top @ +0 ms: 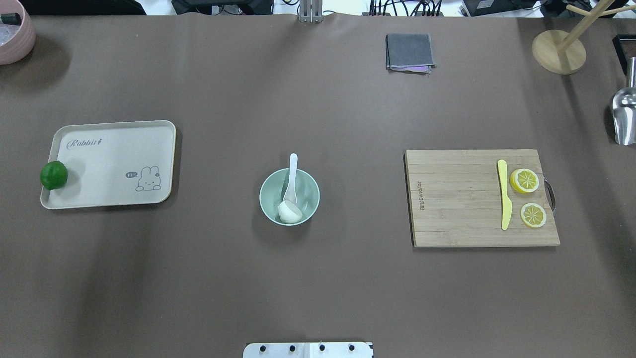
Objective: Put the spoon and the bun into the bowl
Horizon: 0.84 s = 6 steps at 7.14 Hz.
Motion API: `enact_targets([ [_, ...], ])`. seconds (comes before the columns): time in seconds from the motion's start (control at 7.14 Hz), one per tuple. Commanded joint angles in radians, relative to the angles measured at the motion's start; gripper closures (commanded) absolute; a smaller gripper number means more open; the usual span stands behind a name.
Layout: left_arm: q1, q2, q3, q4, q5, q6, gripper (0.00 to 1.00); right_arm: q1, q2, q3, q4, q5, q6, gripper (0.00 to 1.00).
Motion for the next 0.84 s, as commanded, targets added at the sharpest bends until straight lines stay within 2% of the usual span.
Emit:
enact_targets([
  [0.0, -0.001, 0.019, 0.003, -0.005, -0.002, 0.000, 0.02, 0.000, 0.006, 0.005, 0.000, 0.000, 0.001, 0.00],
  [0.7, 0.002, 0.019, 0.003, -0.002, 0.001, 0.000, 0.02, 0.000, 0.020, 0.008, 0.002, 0.009, 0.008, 0.00],
])
